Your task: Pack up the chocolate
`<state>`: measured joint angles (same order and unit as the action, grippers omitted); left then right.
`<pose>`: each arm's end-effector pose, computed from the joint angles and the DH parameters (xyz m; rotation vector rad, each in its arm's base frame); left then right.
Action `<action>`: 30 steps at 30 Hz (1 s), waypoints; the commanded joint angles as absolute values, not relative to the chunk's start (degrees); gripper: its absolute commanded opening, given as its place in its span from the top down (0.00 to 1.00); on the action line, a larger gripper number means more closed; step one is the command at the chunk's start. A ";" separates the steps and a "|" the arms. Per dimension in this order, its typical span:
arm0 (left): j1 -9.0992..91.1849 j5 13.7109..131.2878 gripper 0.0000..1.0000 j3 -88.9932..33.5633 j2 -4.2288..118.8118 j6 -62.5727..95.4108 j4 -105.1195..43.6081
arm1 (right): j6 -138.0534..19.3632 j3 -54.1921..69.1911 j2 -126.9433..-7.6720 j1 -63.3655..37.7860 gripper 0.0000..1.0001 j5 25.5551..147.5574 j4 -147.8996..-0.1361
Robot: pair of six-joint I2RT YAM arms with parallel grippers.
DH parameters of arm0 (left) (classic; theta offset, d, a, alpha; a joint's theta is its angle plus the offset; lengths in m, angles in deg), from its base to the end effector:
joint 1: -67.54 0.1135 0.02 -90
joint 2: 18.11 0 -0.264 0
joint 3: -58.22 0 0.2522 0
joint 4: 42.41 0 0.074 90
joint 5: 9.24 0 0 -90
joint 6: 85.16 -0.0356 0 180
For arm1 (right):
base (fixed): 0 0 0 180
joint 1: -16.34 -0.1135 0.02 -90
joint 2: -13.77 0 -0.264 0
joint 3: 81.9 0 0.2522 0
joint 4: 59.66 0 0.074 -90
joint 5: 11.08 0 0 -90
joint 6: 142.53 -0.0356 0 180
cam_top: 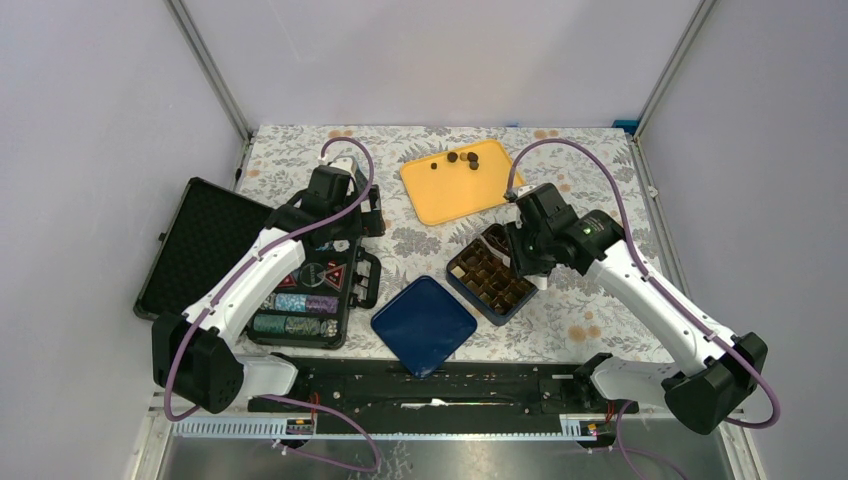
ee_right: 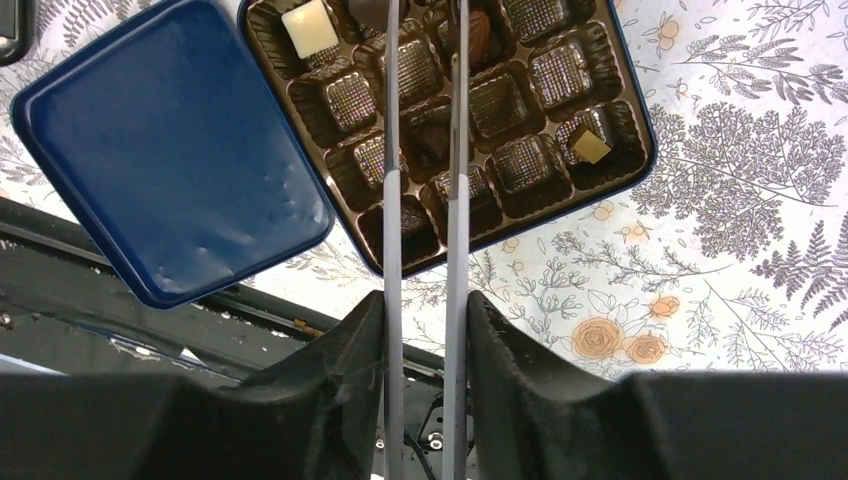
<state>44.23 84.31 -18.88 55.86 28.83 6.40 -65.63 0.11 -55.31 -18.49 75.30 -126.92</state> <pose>0.2538 -0.1070 0.3026 -0.0443 2.3897 -0.3226 0.1945 0.1326 0.3275 -0.4527 2.4952 0.2582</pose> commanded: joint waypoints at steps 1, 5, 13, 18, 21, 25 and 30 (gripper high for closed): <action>44.25 84.63 0.01 -19.62 55.18 28.40 4.41 | -65.32 4.18 -54.55 -19.04 0.71 73.27 -125.71; 44.25 85.04 0.01 -19.85 55.62 28.24 4.39 | -64.51 7.22 -54.99 -19.11 0.94 72.23 -126.65; 44.25 85.47 0.01 -20.84 56.58 27.63 4.35 | -63.41 10.37 -56.78 -19.10 0.95 69.09 -124.85; 44.25 85.75 0.01 -20.90 57.18 27.34 4.36 | -63.02 10.82 -58.12 -19.10 0.94 67.79 -123.06; 44.25 85.66 0.01 -21.33 57.66 27.26 4.39 | -62.95 11.15 -59.22 -19.12 0.94 67.55 -122.08; 44.25 85.92 0.01 -22.15 58.53 26.76 4.35 | -62.59 11.85 -60.75 -19.09 0.94 66.62 -120.46; 44.25 86.03 0.01 -22.58 59.14 26.23 4.32 | -61.99 12.95 -63.45 -19.08 0.93 65.15 -116.51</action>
<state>44.23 84.68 -19.73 58.99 27.45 6.29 -63.19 9.58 -61.86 -18.60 67.89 -122.76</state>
